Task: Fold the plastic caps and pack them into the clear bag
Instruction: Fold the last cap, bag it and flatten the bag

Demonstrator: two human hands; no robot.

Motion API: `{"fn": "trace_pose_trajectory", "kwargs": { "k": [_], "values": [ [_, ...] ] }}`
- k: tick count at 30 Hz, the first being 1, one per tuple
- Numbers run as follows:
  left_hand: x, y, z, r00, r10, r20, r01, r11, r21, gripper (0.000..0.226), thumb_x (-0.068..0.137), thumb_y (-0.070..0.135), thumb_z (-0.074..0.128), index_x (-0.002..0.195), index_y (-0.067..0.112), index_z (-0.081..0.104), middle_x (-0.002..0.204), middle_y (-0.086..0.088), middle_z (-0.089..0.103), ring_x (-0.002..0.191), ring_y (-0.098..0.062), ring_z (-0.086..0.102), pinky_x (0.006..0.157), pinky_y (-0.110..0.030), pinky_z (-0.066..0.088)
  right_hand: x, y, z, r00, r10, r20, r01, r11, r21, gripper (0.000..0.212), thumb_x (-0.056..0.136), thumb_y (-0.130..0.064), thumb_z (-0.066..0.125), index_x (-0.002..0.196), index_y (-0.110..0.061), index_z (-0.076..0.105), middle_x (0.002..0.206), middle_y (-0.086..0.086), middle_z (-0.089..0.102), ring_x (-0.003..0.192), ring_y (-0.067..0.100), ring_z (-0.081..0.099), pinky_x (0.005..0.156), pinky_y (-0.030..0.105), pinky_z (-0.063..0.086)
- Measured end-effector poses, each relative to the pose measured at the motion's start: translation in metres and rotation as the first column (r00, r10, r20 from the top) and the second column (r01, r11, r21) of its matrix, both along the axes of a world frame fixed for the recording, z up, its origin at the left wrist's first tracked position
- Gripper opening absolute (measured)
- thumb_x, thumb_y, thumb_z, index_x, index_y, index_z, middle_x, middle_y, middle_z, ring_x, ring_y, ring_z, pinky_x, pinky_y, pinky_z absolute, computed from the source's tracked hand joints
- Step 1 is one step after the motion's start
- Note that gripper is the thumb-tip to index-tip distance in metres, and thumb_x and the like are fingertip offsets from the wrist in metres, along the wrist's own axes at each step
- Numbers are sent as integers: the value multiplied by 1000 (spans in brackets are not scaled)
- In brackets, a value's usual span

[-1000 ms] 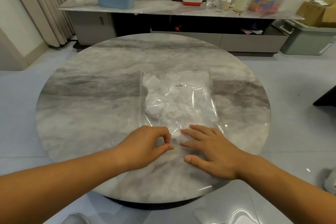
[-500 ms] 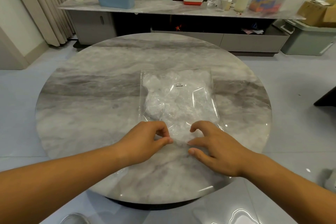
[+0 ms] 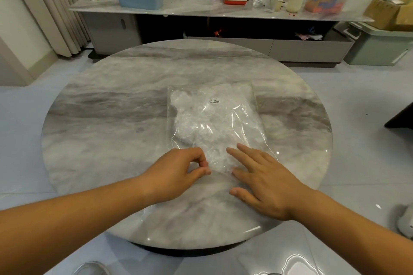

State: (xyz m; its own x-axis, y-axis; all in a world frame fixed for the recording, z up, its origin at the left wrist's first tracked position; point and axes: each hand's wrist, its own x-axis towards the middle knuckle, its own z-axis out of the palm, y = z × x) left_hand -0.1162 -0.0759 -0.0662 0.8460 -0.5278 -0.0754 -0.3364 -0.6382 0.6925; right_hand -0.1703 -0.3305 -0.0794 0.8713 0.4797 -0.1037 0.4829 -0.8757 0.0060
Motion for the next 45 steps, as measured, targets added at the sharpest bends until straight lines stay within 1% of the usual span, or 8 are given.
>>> {"fn": "trace_pose_trajectory", "kwargs": {
  "k": [4, 9, 12, 15, 21, 27, 35, 45],
  "values": [
    [-4, 0, -1, 999, -44, 14, 45, 999, -16, 16, 95, 36, 65, 81, 37, 57, 102, 18, 71, 100, -4, 66, 91, -36, 54, 0, 3, -8, 992, -21, 125, 27, 999, -44, 76, 102, -69, 15, 116, -21, 72, 137, 5, 53, 137, 26, 46, 121, 52, 17],
    [-8, -1, 0, 997, -69, 28, 69, 997, -19, 18, 96, 36, 64, 81, 40, 55, 102, 16, 71, 102, -2, 65, 90, -31, 53, 2, 15, -15, 980, -113, 161, 109, 994, 31, 80, 99, -73, 9, 98, -20, 70, 111, 0, 48, 108, 22, 48, 113, 47, 30],
    [-5, 1, 2, 998, -40, 45, 41, 999, -13, 11, 96, 36, 64, 86, 34, 59, 100, 17, 72, 100, 1, 65, 84, -23, 52, 3, 16, -11, 989, -117, 88, 109, 990, 91, 81, 99, -72, 4, 98, -21, 67, 113, -1, 46, 105, 21, 46, 99, 38, 39],
    [-1, 3, 2, 998, -12, 54, 13, 1000, -28, 10, 95, 34, 66, 89, 27, 62, 96, 16, 72, 96, 6, 64, 76, -11, 46, 0, 4, -5, 997, -45, 55, 36, 989, 142, 69, 101, -68, 15, 120, -23, 63, 124, 0, 52, 111, 22, 52, 94, 35, 45],
    [5, 6, 3, 998, 55, 38, -53, 996, -75, 14, 91, 34, 71, 81, 29, 64, 85, 16, 70, 91, 1, 65, 83, -19, 51, -3, -13, -5, 994, -3, 108, -34, 940, 339, 37, 98, -48, 49, 121, -23, 61, 134, -1, 62, 121, 18, 60, 99, 37, 53],
    [13, 6, 4, 988, 148, -39, -151, 986, -75, 17, 87, 33, 76, 74, 25, 68, 78, 12, 70, 78, -1, 64, 71, -12, 47, 11, -17, 7, 964, -216, -156, 265, 840, 474, 8, 98, -39, 59, 102, -33, 63, 118, -15, 69, 108, 4, 60, 94, 30, 51],
    [19, 2, 4, 975, 189, -116, -193, 981, -23, 19, 88, 33, 75, 77, 19, 67, 73, -1, 71, 56, -2, 56, 55, -14, 44, 24, -34, 16, 862, -316, -397, 504, 621, 600, 10, 94, -28, 72, 84, -26, 74, 86, -11, 75, 86, 3, 69, 86, 28, 56],
    [24, 9, 4, 978, 185, -96, -175, 979, 104, 16, 93, 28, 70, 81, 19, 68, 69, 14, 72, 59, 4, 63, 55, -6, 41, 32, -43, 16, 807, -357, -470, 572, 673, 469, 18, 96, -27, 68, 80, -27, 77, 78, -11, 75, 75, 5, 69, 82, 31, 57]
  ]
}}
